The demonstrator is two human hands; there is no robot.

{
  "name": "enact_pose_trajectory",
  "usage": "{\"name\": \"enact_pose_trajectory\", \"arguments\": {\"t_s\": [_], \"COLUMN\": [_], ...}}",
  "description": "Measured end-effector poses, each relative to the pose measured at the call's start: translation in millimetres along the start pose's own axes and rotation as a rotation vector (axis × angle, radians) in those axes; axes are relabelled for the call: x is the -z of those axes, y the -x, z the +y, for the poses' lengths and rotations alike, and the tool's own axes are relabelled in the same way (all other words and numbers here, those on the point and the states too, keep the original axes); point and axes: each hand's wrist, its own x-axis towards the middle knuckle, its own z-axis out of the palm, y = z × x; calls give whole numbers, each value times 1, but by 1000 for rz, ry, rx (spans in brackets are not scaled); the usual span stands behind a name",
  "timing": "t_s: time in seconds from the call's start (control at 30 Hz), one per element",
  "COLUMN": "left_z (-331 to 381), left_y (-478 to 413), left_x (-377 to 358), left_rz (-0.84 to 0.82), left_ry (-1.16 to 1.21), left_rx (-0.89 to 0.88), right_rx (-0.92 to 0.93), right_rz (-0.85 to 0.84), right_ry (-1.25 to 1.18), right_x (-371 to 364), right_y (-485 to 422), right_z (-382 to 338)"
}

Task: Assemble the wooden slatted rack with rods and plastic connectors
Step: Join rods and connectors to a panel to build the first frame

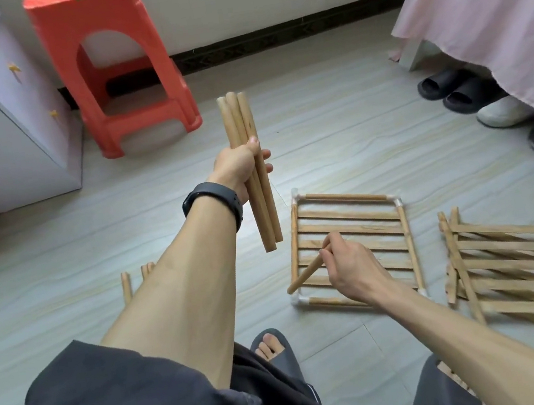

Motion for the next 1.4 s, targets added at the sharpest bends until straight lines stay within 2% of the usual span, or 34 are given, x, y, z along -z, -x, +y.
{"name": "enact_pose_trajectory", "arguments": {"t_s": [0.37,0.6,0.83,1.03,1.4], "left_z": [9,4,1,-2,-6], "left_y": [-2,-2,-1,-1,9], "left_x": [4,3,6,26,60], "left_rz": [19,49,-13,-131,-186], "left_ry": [51,2,76,249,254], "left_rx": [-17,-25,-5,32,26], "right_rx": [48,219,174,164,175], "right_rz": [-75,-301,-447,-514,-497], "right_ry": [142,419,608,634,614], "right_x": [5,-4,-20,-28,-26], "right_y": [0,-10,-27,-27,-25], "right_z": [-14,-37,-67,-72,-63]}}
